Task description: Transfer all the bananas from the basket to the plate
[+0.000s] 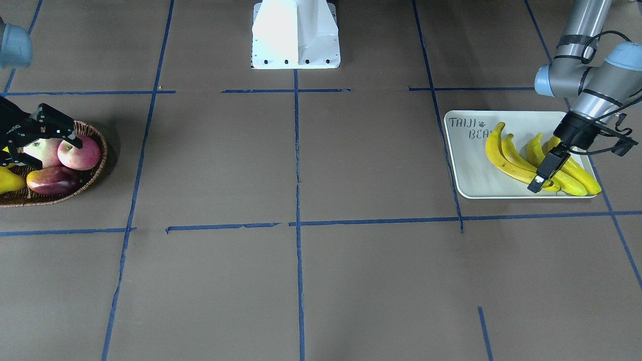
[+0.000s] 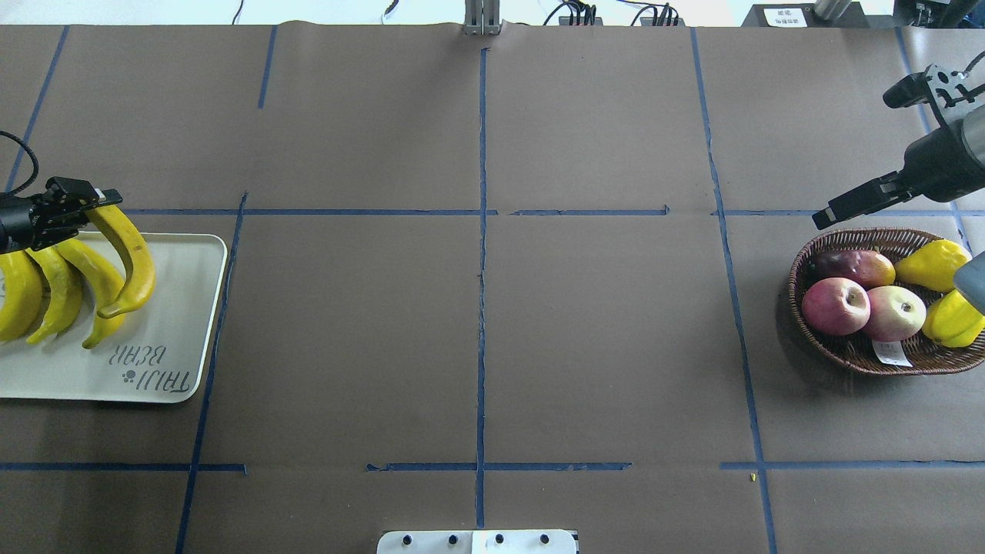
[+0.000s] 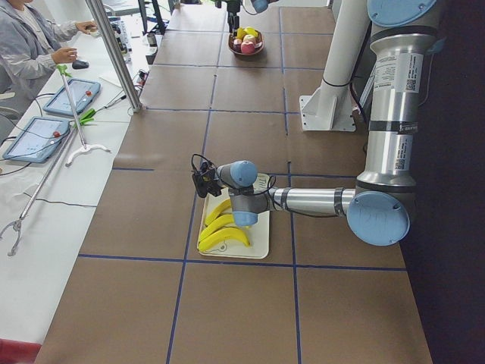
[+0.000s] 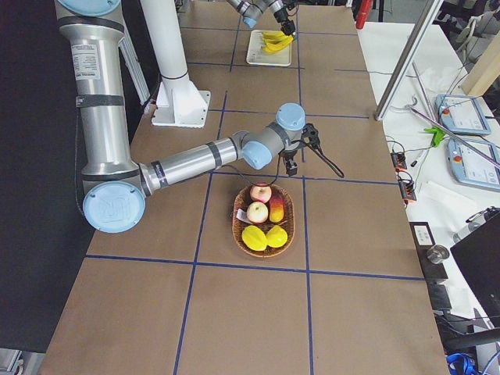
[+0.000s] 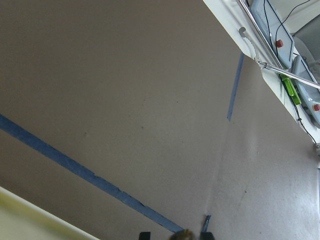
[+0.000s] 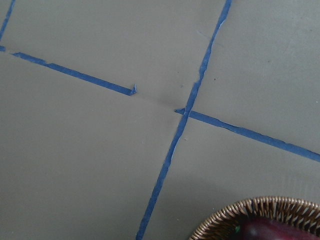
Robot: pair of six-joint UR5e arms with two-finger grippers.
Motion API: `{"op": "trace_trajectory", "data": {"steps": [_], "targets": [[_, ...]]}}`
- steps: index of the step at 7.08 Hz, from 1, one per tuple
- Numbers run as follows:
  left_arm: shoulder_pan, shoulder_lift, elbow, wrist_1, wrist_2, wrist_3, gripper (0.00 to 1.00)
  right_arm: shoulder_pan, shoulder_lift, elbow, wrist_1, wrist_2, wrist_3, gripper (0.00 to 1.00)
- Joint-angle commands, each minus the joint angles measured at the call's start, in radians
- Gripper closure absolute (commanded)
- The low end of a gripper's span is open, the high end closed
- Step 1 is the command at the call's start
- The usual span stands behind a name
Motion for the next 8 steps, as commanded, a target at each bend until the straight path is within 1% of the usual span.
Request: {"op": "trace_trajectory", "data": {"steps": [1,2,3,4,5,6,7,8], "targets": [[0.011,-0.002,0.007,-0.009,0.035,-0.001,0.8,0.006,-0.004,0.001,-0.007,0.003,-0.012,0.0],[0.031,-0.002,0.01,-0.011,0.041,0.001,0.56,0.003,-0.005,0.001,-0.007,0.003,-0.012,0.0],[0.059,-0.001,0.011,-0.011,0.05,0.002,0.13,0.003,-0.011,0.001,-0.007,0.001,-0.012,0.0],[0.062,0.001,0.01,-0.011,0.055,0.006,0.01,0.005,-0.011,-0.002,-0.007,0.001,-0.012,0.0],[0.061,0.008,0.004,-0.011,0.046,0.03,0.01,0.005,-0.011,-0.002,-0.007,0.001,-0.014,0.0],[0.053,0.013,-0.003,-0.009,0.022,0.097,0.01,0.006,-0.011,-0.004,-0.007,0.001,-0.012,0.0],[0.027,0.016,-0.025,0.003,-0.08,0.108,0.01,0.014,-0.011,-0.005,-0.015,0.001,-0.014,0.0],[-0.061,0.024,-0.035,0.01,-0.174,0.113,0.01,0.022,-0.011,-0.005,-0.016,0.001,-0.014,0.0]]}}
